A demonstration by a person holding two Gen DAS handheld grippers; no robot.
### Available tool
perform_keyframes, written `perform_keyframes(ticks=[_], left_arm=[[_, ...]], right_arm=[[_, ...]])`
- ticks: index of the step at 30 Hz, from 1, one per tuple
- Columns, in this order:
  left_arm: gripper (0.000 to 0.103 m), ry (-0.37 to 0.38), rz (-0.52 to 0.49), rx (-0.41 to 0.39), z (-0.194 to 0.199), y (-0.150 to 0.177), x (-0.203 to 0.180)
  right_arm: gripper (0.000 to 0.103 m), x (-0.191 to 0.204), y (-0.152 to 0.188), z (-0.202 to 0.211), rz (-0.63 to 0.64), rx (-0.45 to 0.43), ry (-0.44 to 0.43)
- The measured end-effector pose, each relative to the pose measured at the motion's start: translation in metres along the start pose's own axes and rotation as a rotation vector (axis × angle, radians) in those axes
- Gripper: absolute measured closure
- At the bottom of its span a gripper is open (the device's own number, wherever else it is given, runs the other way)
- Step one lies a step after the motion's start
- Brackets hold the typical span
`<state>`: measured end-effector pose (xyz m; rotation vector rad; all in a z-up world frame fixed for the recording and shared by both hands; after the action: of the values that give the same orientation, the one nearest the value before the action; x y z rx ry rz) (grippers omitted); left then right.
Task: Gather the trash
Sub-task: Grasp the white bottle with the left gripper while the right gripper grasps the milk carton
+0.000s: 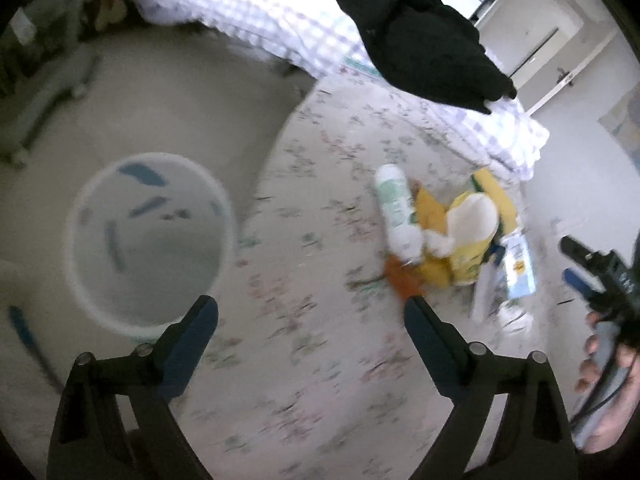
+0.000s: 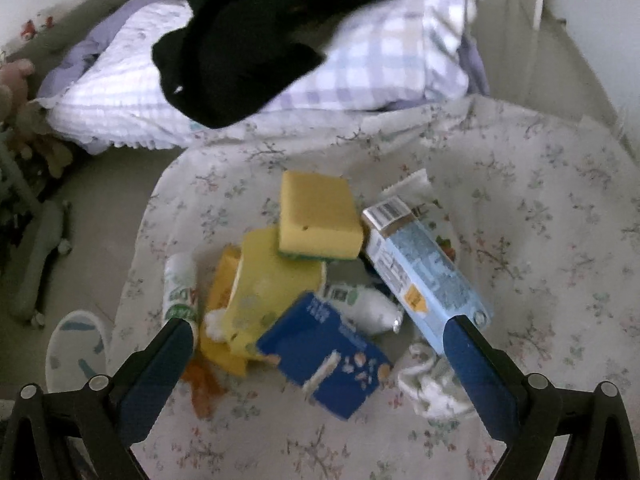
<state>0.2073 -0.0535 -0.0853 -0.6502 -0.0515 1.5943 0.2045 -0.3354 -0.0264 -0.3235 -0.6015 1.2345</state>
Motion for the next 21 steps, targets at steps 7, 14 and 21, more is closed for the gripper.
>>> perform_keyframes(ticks=[7,14,21], left_arm=[[0.024,0.163,0.019,0.045,-0.052,-0.019,-0.049],[0.046,0.24,0.01,0.071,-0.095,-0.03,-0.079],[0.061,0.235,0.022,0.101,-0.124,-0.032,-0.078]], right_arm=[[0.011,-0.043,-0.009,-0.031,-0.139,0.067,-0.004],[0.013,-0.086,-0.027,-0.042,-0.248,0.071,-0.018],[0.014,-0.09,-0.01,-0.068,-0.292,0.176,-0.147]])
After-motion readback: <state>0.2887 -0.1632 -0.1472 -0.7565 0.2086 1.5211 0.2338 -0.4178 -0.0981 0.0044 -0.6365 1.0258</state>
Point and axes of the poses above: each gripper's, at about its wrist camera, not at the fingertips, and z roughly against the way its jaws point, x to its left, y to its underside, the point moved 10 cm from there along -z, roughly the way its jaws point, and after that the axes turned 3 degrees about -x, right-handed, at the moved point
